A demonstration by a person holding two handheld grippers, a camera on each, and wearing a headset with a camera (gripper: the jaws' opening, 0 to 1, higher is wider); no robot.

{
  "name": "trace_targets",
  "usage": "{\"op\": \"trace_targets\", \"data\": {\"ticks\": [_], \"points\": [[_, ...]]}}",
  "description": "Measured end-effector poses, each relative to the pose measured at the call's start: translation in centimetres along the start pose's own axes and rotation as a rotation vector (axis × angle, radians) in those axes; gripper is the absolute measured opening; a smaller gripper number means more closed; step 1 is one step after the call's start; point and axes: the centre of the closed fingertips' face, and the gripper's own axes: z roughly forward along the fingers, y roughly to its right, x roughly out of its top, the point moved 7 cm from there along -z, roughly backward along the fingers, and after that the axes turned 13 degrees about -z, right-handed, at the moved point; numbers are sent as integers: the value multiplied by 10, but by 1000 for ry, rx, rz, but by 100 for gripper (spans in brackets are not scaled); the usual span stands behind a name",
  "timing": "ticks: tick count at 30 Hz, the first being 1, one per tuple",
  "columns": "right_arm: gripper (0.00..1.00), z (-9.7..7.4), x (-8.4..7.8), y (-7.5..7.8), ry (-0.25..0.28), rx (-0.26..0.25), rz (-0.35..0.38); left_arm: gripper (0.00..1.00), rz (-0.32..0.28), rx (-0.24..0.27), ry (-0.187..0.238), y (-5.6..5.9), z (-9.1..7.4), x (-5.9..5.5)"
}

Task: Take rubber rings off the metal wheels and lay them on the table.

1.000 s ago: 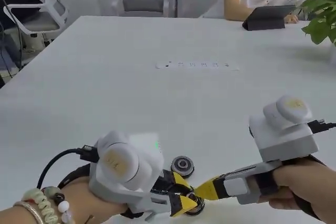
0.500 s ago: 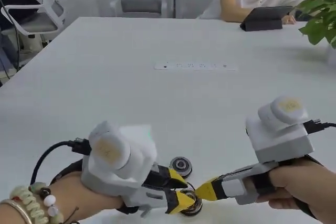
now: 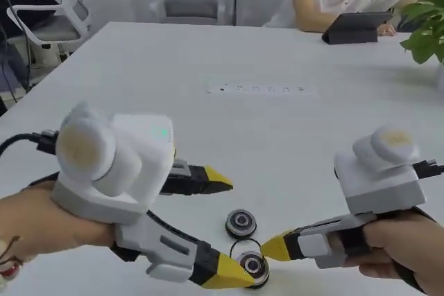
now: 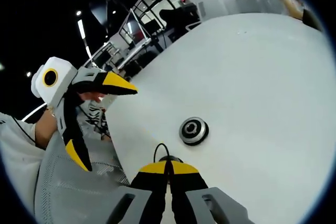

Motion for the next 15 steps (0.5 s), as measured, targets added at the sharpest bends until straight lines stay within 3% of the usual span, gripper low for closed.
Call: {"op": "trace_targets", "data": {"ticks": [4, 7, 10, 15], "points": [[0, -5, 5, 1, 24, -6, 0, 68, -10, 32, 21, -2, -17, 1], [0, -8, 9, -2, 51, -8, 1, 75, -37, 59, 76, -1, -33, 7], [0, -11, 14, -5, 78, -11, 4, 79, -24, 64, 155, 5, -51, 19], [0, -18, 20, -3, 119, -16, 2, 81, -35, 120, 210, 9, -76, 23]]}}
